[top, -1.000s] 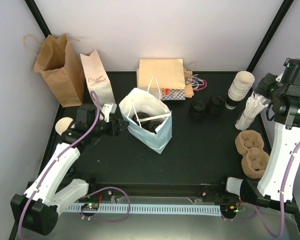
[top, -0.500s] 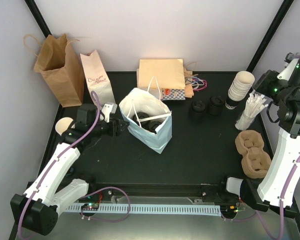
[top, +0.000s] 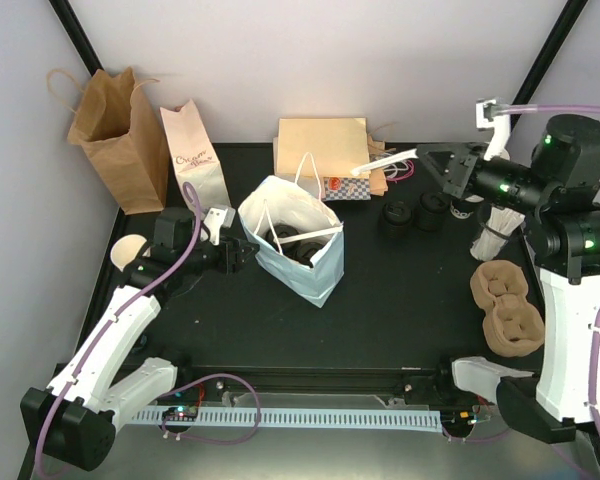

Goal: Pack the takeout coffee

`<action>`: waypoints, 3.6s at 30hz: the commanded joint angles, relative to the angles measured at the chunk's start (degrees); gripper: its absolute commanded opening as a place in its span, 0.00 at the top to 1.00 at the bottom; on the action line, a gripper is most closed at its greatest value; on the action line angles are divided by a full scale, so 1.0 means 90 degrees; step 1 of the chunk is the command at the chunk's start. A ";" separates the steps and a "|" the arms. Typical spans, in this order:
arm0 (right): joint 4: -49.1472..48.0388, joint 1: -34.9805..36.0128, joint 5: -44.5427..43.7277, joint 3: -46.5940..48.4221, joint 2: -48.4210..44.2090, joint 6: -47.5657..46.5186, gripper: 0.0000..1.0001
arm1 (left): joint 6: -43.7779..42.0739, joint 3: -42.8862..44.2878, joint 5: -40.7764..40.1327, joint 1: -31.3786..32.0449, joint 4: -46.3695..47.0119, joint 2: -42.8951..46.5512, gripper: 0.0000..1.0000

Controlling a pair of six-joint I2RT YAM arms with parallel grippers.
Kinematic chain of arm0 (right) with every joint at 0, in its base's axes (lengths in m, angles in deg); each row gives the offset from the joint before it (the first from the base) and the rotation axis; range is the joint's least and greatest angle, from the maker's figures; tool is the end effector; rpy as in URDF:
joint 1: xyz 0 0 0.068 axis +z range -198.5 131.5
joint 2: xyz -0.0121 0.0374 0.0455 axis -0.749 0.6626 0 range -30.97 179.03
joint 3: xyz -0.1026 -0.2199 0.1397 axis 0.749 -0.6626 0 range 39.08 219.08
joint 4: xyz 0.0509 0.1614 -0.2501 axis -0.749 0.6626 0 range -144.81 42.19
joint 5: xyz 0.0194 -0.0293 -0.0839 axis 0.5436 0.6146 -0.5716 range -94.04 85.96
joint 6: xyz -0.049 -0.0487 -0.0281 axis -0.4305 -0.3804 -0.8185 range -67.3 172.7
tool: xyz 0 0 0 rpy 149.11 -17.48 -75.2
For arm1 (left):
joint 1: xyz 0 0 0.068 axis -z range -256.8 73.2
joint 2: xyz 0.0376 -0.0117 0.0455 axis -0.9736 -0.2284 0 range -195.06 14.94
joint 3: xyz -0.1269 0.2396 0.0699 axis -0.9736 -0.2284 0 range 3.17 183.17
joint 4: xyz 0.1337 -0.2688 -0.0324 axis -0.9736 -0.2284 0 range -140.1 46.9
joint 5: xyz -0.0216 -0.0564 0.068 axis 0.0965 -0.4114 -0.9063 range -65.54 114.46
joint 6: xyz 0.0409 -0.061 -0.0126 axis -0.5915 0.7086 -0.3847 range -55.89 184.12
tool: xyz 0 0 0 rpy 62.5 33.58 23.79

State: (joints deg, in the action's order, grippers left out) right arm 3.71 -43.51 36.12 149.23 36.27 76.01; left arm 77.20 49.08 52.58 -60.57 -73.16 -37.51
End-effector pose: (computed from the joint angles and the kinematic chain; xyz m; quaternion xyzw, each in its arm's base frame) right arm 0.1981 0.0577 0.5709 -0.0858 0.7717 0.4040 0.4837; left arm 0.2328 -0.0985 0.2785 0.1329 0.8632 -0.3203 0.3668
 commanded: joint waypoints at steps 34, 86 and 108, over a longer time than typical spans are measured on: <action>-0.3476 0.2930 0.0004 -0.2551 -0.0899 0.0442 0.99 | -0.0200 -0.0035 -0.0127 0.0072 0.0118 -0.0010 0.37; -0.1449 0.4443 -0.4255 -0.2442 0.0251 -0.0669 0.26 | -0.0228 -0.0032 -0.0171 0.0111 0.0113 -0.0064 0.37; -0.0916 0.3332 -0.3924 -0.1840 0.1595 -0.1331 0.22 | 0.0645 0.0569 -0.0025 0.0336 0.0761 -0.1123 0.38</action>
State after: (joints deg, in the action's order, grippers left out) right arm -1.71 -9.65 -4.01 131.50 49.58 65.48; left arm 81.15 51.55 52.36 -57.92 -69.36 -46.36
